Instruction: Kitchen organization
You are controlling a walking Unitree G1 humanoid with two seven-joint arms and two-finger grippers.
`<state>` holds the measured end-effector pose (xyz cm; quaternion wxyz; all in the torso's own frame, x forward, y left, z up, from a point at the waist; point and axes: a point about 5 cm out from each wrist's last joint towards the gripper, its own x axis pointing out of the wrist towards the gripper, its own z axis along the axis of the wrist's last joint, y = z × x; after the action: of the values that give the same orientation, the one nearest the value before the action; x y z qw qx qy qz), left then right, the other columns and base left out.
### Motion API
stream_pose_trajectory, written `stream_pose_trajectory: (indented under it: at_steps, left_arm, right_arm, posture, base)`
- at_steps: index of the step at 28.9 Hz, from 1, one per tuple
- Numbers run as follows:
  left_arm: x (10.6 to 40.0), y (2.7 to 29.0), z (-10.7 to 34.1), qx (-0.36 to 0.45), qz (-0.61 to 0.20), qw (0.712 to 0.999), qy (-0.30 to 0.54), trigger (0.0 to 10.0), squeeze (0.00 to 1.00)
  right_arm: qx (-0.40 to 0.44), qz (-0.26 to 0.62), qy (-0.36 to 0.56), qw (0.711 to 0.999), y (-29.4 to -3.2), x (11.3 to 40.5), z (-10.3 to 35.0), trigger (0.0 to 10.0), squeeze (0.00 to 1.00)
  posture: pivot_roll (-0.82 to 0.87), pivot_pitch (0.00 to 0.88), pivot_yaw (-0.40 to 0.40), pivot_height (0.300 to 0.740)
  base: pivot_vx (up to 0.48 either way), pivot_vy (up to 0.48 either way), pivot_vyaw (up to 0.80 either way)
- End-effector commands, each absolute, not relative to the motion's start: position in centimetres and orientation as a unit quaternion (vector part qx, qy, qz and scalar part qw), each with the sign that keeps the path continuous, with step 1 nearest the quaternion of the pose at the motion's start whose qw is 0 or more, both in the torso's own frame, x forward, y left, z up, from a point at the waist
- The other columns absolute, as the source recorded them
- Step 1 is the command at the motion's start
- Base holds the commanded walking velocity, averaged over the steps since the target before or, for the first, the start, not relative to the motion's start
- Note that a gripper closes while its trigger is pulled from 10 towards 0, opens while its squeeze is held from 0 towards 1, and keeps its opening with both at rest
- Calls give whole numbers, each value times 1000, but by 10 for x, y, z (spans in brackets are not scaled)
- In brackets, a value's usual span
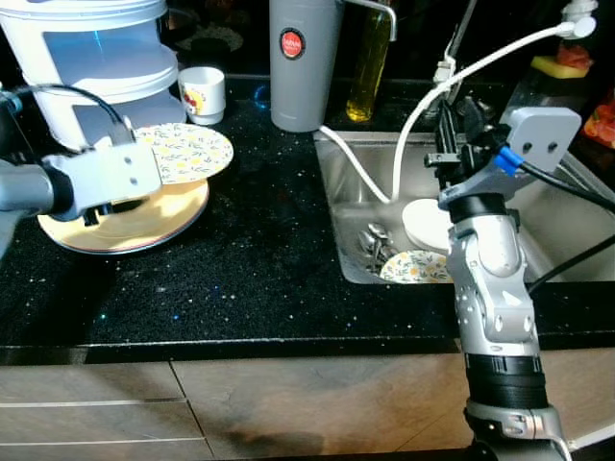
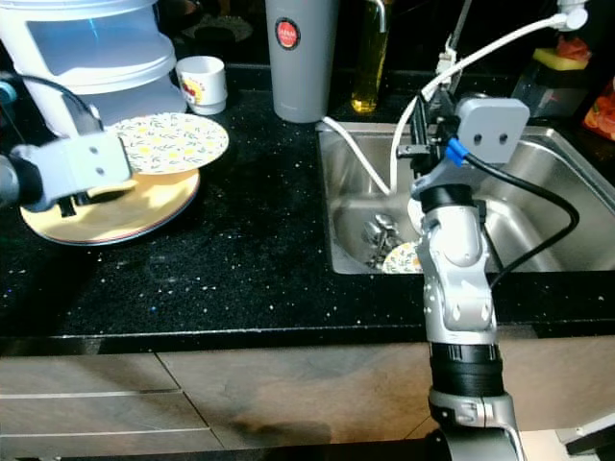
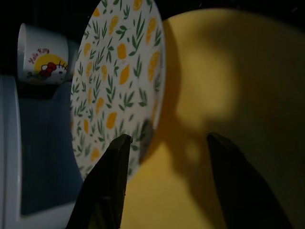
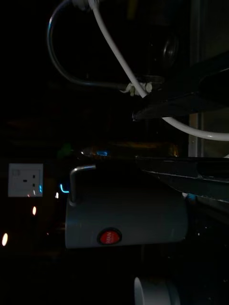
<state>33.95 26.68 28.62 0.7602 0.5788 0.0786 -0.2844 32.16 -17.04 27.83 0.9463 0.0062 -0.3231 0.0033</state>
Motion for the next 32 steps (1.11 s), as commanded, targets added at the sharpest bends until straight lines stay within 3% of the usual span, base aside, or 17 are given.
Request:
stream_pose_trajectory:
  at_steps: [1, 3, 4, 12, 16, 17, 19, 20, 21, 22, 29, 32]
  left_arm:
    - [340, 268, 285, 596, -294, 742, 90, 10000, 1000]
    - [348, 263, 279, 599, -293, 740, 89, 10000, 1000]
    - [352, 261, 277, 600, -287, 742, 85, 10000, 0]
    - [367, 248, 260, 594, -305, 740, 84, 10000, 0]
    - [382, 229, 246, 620, -282, 730, 50, 10000, 0]
    - [385, 224, 243, 632, -272, 725, 42, 9059, 0]
    - [387, 222, 242, 639, -266, 721, 38, 9059, 0]
    - [390, 220, 239, 650, -251, 717, 33, 4745, 0]
    - [391, 220, 238, 657, -241, 714, 30, 4745, 0]
    - [393, 220, 237, 664, -230, 711, 25, 0, 0]
    - [393, 224, 237, 692, -198, 694, 9, 0, 0]
    - [387, 218, 256, 702, -168, 687, -79, 0, 0]
  right_arm:
    - [6, -4, -321, 947, -175, 320, 277, 10000, 0]
    - [7, 0, -321, 947, -173, 321, 278, 10000, 0]
    - [7, 3, -321, 947, -172, 322, 279, 10000, 0]
    - [9, 9, -324, 946, -169, 324, 281, 10000, 0]
    - [10, 8, -324, 946, -169, 324, 281, 10000, 0]
    - [10, 8, -324, 946, -169, 324, 281, 10000, 0]
    - [10, 7, -325, 946, -169, 324, 282, 10000, 0]
    - [10, 6, -325, 946, -169, 324, 282, 10000, 0]
    - [9, 6, -326, 945, -169, 324, 282, 10000, 0]
    - [9, 5, -326, 945, -170, 323, 283, 10000, 0]
    - [11, 2, -326, 945, -172, 323, 282, 10000, 0]
    - [16, 4, -324, 946, -170, 323, 281, 10000, 0]
  posture:
    - [171, 74, -19, 740]
    - [171, 74, -19, 740]
    - [171, 74, -19, 740]
    - [172, 69, -36, 740]
    - [158, 56, -38, 740]
    - [158, 56, -38, 740]
    - [154, 53, -37, 740]
    - [154, 53, -37, 740]
    - [154, 53, -37, 740]
    - [150, 53, -36, 740]
    - [161, 61, -36, 740]
    - [172, 69, -40, 740]
  base:
    - [0, 0, 0]
    - [0, 0, 0]
    - [0, 0, 0]
    - [0, 0, 0]
    - [0, 0, 0]
    - [0, 0, 0]
    - [0, 0, 0]
    - [0, 0, 0]
    - [0, 0, 0]
    - [0, 0, 0]
    - [0, 0, 0]
    - [0, 0, 0]
